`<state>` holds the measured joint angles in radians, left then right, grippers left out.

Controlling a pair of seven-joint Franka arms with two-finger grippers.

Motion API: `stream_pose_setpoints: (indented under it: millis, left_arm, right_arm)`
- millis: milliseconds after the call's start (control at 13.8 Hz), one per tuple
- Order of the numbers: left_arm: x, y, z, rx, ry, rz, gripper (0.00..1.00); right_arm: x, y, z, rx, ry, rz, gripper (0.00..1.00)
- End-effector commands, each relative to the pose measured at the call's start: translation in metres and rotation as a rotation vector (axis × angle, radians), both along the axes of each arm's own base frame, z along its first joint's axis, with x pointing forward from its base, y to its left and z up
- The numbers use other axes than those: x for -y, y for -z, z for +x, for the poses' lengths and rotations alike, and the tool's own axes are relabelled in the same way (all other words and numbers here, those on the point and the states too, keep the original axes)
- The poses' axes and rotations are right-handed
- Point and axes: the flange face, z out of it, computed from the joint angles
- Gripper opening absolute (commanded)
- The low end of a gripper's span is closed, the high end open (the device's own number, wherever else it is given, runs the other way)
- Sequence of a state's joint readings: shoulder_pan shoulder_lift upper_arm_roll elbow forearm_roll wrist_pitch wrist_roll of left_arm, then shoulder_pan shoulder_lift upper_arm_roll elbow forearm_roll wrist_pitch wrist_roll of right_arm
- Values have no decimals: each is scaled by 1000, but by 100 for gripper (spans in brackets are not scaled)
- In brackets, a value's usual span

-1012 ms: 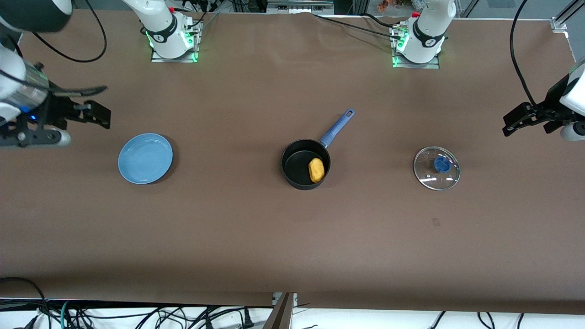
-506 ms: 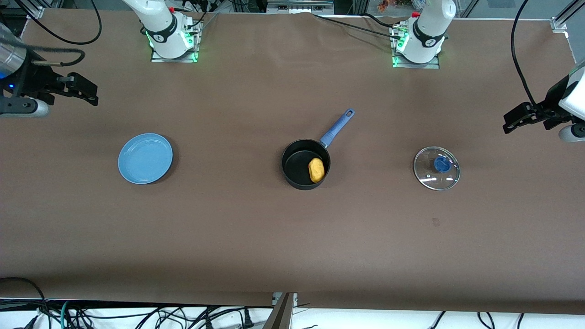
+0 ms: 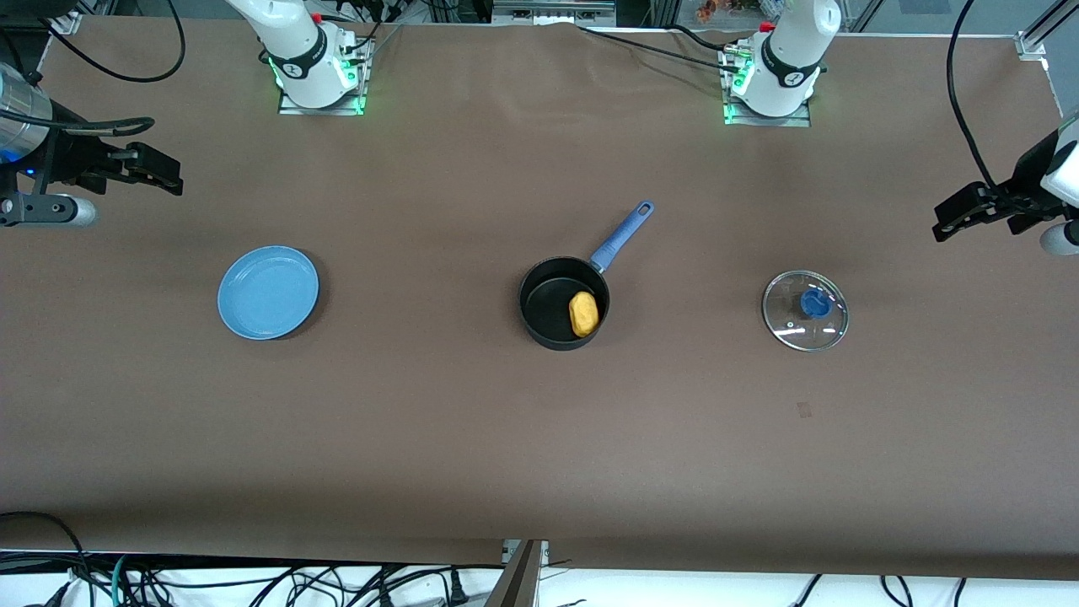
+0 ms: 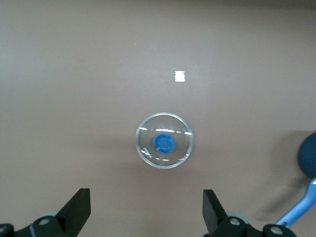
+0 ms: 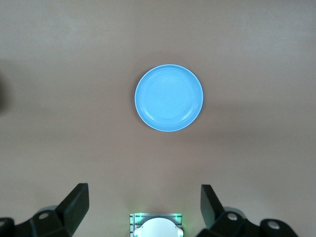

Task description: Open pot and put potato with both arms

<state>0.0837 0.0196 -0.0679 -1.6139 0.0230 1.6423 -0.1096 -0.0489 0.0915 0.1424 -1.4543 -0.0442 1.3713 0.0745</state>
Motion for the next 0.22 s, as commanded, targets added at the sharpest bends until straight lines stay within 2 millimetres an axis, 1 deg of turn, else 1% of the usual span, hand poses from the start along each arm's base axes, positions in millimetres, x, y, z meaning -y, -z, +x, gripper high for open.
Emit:
stream_pose_setpoints:
  millis: [0,72,145]
  left_arm:
    - [11,-4,-3,-4,16,-26,100]
    - [18,-5,-2,0,24,-26,100]
    - [20,-5,-2,2,29,-24,100]
  right_arm:
    - [7,-1,-7,-14,-3,19,100]
    - [7,1,-5,-18,-4,20,100]
    - [8,0,-4,-15,-5,21,100]
